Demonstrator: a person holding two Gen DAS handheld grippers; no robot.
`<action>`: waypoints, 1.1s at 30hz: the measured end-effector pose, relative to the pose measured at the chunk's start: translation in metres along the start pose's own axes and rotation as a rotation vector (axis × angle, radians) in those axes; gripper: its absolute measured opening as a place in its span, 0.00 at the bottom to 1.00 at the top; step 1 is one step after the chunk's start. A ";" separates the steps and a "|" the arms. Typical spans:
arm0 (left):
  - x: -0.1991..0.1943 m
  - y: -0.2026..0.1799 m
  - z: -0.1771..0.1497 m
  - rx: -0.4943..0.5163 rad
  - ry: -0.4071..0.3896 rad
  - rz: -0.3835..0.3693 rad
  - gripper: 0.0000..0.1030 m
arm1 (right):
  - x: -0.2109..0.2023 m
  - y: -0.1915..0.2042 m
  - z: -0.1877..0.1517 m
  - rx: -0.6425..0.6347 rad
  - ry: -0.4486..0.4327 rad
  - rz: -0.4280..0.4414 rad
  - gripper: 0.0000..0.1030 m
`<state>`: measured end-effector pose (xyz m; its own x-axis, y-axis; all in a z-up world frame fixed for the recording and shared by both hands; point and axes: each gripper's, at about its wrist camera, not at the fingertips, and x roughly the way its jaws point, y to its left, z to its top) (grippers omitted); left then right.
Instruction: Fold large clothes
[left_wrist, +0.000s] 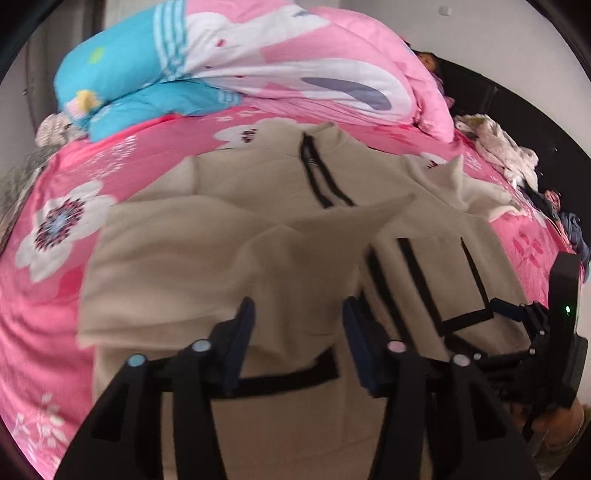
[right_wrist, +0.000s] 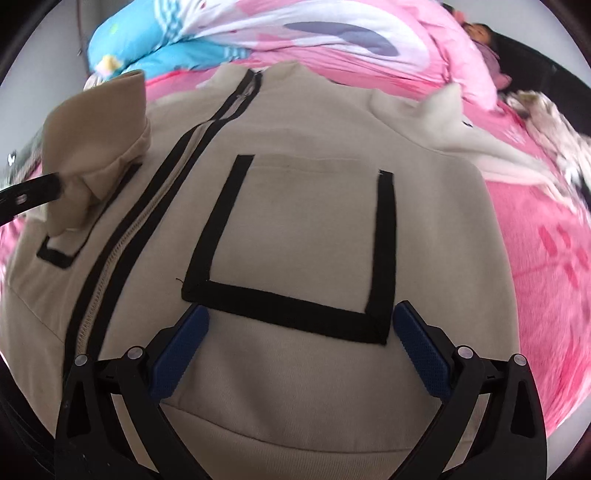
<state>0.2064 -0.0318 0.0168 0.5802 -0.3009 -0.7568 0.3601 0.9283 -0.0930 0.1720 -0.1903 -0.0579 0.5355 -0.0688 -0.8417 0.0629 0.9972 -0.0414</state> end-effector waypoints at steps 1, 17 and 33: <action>-0.006 0.005 -0.004 -0.002 -0.013 0.013 0.56 | 0.001 -0.002 0.000 0.003 -0.002 0.015 0.95; 0.019 0.084 -0.070 -0.063 0.087 0.142 0.63 | -0.030 0.004 0.053 0.215 -0.045 0.514 0.94; 0.027 0.095 -0.069 -0.094 0.063 0.124 0.67 | 0.049 0.008 0.069 0.464 0.244 0.660 0.43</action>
<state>0.2060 0.0629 -0.0570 0.5682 -0.1710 -0.8049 0.2169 0.9747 -0.0540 0.2566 -0.1882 -0.0624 0.3908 0.5854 -0.7104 0.1695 0.7128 0.6806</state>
